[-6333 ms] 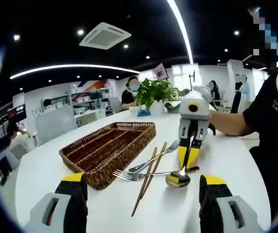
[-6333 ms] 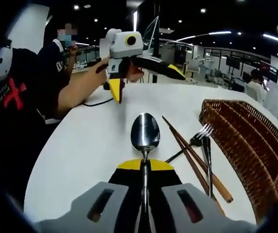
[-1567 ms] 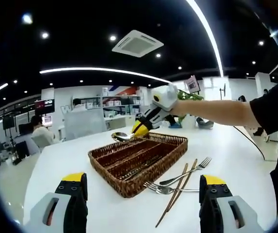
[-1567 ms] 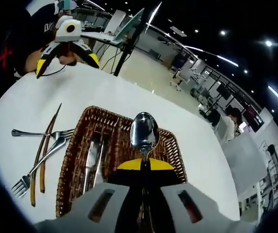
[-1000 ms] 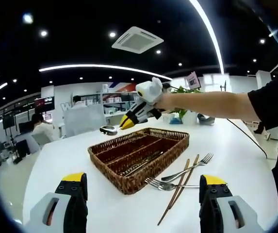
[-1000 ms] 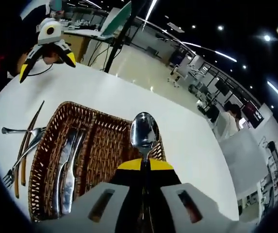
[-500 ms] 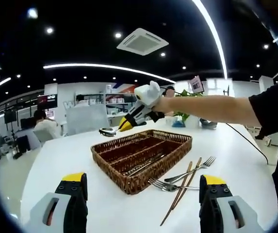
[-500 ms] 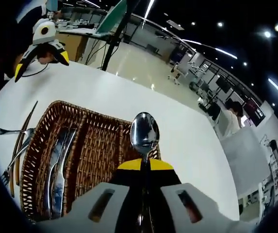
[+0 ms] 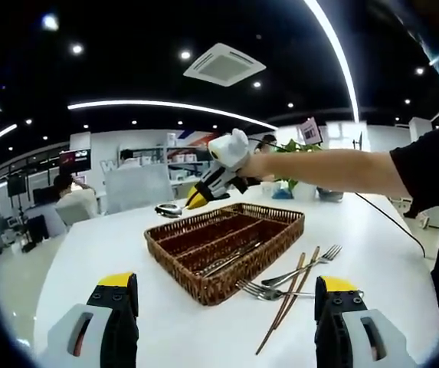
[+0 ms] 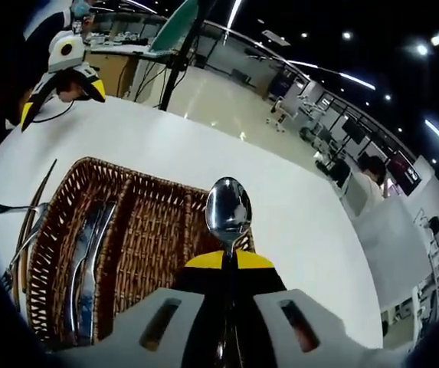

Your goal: Arrange the knives, forks, and spoons in their matching storage slots by inserting each utensil handle-first until every utensil is classified and aligned in the correct compartment

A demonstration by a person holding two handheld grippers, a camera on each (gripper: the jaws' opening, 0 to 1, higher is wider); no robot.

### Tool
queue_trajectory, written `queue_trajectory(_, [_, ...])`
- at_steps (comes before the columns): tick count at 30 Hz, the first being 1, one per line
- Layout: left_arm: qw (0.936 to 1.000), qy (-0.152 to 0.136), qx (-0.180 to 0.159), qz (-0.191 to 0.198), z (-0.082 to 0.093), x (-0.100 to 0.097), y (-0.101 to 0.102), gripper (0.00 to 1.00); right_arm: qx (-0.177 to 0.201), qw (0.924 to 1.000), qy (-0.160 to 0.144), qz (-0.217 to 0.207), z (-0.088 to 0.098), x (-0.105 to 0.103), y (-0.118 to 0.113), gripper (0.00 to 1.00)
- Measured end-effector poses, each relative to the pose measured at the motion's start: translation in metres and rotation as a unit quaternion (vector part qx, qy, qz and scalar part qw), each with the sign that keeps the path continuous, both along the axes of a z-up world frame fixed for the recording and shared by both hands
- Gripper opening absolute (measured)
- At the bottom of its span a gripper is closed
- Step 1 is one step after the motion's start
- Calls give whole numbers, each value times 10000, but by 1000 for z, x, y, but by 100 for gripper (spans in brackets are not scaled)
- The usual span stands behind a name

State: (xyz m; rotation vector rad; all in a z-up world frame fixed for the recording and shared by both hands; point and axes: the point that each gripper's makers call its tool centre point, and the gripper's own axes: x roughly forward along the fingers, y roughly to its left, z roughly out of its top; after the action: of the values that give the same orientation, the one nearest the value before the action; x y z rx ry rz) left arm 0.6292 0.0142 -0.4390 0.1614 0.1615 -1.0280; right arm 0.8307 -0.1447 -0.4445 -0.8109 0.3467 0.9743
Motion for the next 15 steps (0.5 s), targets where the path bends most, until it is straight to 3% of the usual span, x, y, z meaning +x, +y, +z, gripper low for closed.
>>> queue_trajectory(15, [10000,-39,17,78,-1,5,2,100,135,9992,353,-98,-20,16,-11,0])
